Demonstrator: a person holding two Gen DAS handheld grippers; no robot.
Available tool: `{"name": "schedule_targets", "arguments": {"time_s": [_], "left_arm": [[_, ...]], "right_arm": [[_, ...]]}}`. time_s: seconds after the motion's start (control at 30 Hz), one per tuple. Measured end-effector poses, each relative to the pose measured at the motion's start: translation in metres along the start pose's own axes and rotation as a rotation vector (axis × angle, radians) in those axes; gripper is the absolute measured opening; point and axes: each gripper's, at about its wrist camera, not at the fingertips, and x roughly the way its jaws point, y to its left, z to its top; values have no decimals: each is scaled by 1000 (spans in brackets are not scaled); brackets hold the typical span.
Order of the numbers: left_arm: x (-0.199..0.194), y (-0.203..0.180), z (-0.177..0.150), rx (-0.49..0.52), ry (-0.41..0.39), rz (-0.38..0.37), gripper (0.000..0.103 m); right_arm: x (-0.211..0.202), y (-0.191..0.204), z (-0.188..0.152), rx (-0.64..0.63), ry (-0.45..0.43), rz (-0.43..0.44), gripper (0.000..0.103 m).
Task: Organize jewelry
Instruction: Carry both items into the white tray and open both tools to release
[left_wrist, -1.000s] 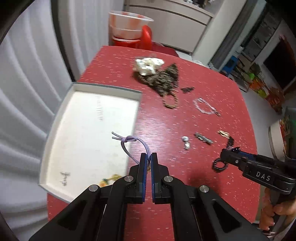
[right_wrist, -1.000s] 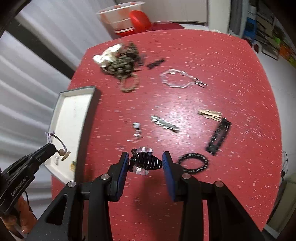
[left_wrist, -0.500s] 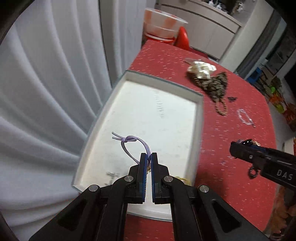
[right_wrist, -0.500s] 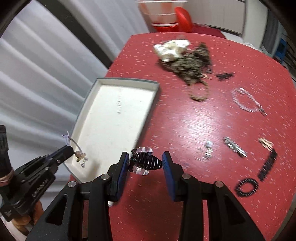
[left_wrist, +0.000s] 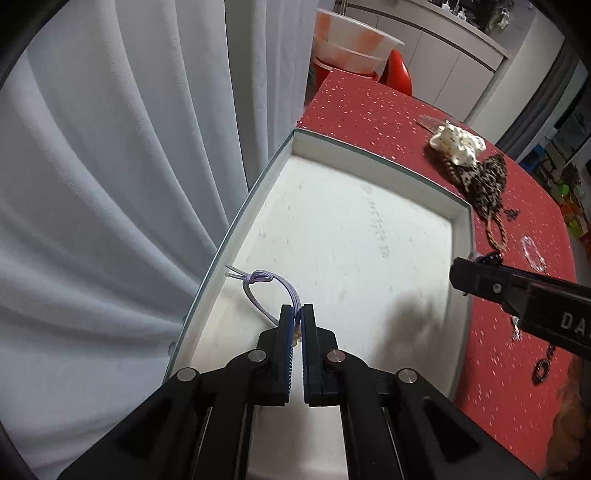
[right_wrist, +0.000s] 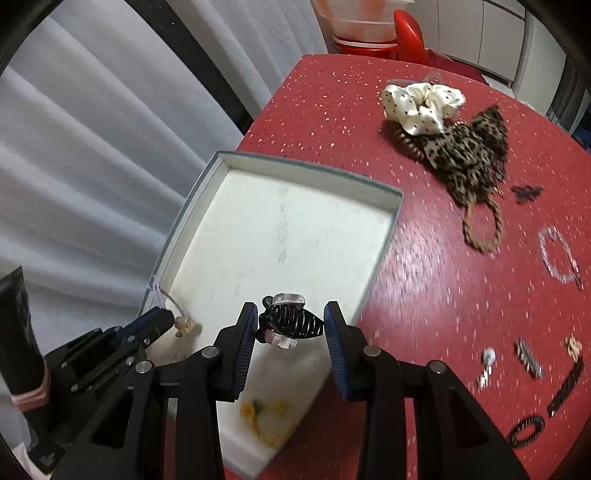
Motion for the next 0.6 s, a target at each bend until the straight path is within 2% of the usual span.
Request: {"name": "schedule_targets", "arguments": {"time_s": [0.2, 0.33, 0.6], "left_arm": [[25, 2, 5, -9, 9, 38, 5], [37, -1, 1, -3, 27, 52, 5], [44, -11, -6, 34, 10, 108, 6]], "right_arm": [[27, -3, 20, 1, 3, -44, 40], [44, -8, 19, 7, 20, -63, 40], [57, -6, 16, -32, 18, -94, 40]]}}
